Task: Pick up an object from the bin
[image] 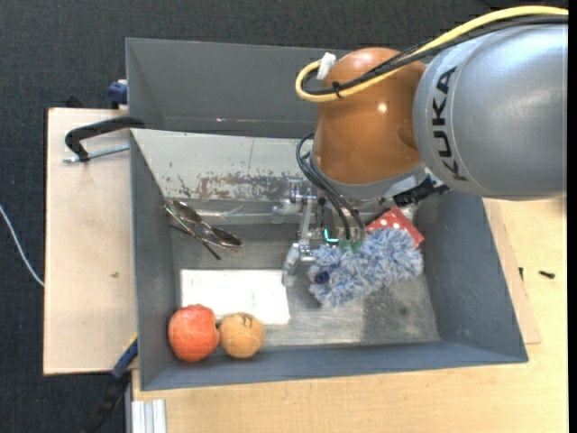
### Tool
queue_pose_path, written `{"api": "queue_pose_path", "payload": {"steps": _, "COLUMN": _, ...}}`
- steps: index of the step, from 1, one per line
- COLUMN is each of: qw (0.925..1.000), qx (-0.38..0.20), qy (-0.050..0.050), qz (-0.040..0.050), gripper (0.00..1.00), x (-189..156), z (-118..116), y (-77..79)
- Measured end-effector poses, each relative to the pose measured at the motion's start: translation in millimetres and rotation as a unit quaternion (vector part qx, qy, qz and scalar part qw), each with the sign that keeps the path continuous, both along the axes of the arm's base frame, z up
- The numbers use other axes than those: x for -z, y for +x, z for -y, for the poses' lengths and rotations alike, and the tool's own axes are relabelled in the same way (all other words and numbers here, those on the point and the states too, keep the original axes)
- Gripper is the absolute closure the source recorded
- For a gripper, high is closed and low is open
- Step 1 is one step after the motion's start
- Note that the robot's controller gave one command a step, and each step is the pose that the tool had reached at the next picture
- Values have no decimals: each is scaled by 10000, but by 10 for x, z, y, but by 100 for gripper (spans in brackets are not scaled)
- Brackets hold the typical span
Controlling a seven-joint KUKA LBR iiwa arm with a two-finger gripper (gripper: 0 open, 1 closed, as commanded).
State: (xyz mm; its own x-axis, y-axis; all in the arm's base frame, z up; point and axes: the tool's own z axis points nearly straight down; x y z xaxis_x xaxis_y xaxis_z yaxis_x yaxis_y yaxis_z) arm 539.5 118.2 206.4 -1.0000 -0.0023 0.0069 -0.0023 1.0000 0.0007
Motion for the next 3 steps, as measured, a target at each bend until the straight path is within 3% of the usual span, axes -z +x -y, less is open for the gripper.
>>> {"api": "queue_pose_path", "payload": {"steps": 1, "qw": 10000, "qx": 9, "qy": 5, "qz": 41, "gripper": 0, "x": -41, "z": 7, "y": 18}}
{"api": "queue_pose_path", "payload": {"steps": 2, "qw": 9984, "qx": -554, "qy": 6, "qz": 54, "gripper": 0, "x": 439, "z": 452, "y": -49}}
{"api": "queue_pose_path", "payload": {"steps": 3, "qw": 9991, "qx": -435, "qy": 4, "qz": 27, "gripper": 0, "x": 527, "z": 1192, "y": -227}}
